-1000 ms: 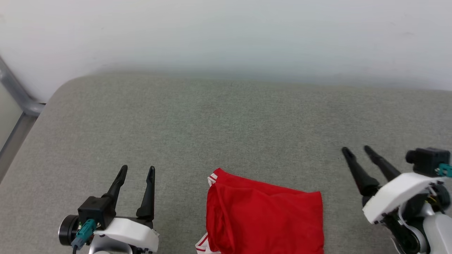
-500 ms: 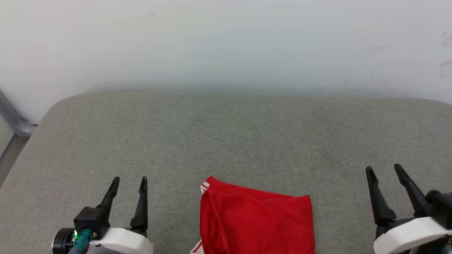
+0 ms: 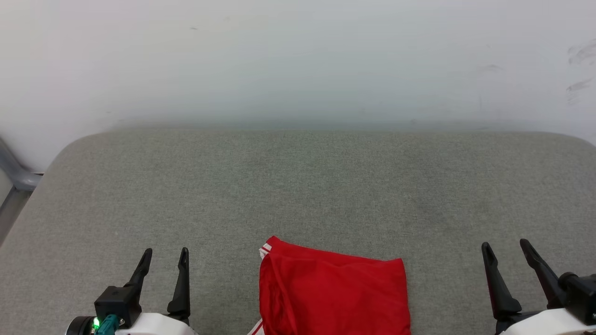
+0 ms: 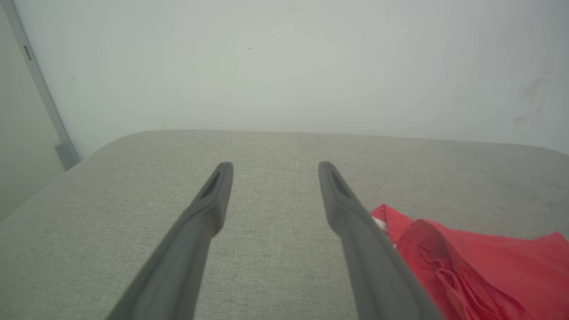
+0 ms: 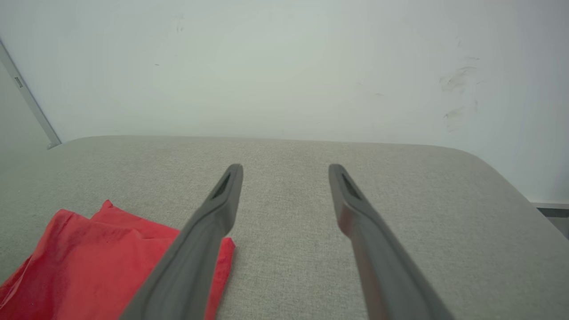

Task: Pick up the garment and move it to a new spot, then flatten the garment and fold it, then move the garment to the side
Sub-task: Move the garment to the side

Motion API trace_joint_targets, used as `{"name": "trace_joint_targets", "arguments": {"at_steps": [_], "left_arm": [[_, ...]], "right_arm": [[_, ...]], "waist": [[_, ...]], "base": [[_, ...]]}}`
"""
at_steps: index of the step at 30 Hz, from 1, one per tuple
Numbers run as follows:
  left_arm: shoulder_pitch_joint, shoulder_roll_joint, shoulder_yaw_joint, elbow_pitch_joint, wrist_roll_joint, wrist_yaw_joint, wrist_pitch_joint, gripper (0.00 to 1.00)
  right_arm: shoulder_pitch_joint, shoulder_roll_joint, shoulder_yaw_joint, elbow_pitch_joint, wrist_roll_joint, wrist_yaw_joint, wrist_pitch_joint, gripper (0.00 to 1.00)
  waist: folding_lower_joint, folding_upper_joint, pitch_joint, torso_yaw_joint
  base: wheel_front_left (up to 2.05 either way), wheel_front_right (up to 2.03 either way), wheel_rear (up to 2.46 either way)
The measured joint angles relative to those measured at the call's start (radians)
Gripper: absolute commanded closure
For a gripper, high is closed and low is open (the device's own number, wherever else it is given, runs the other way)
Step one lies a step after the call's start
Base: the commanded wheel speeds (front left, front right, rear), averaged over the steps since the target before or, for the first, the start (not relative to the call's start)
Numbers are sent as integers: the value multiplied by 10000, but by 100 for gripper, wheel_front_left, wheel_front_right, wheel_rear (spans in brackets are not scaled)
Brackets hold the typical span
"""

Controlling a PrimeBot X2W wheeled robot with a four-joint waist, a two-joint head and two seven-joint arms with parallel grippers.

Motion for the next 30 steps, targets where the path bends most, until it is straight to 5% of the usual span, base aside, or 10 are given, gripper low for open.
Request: {"name": "trace_joint_targets", "arguments": {"at_steps": [11, 21, 30], "left_arm": [[-101, -86, 59, -27, 2, -81, 0, 0], [-767, -284, -25, -485, 35, -182, -2, 0], [-1302, -493, -104, -650, 27, -267, -13, 0]], "right_arm": [[-65, 65, -391, 397, 731, 0, 497, 0], [-566, -527, -1413, 1983, 3221, 0, 2056, 0], [-1280, -857, 169, 3152, 5254, 0, 4226, 0]], "waist": [[0, 0, 140, 86], [1, 0, 844, 576], [2, 0, 1771, 1322]], "base": [[0, 0, 0], [0, 0, 0], [0, 0, 0]]}}
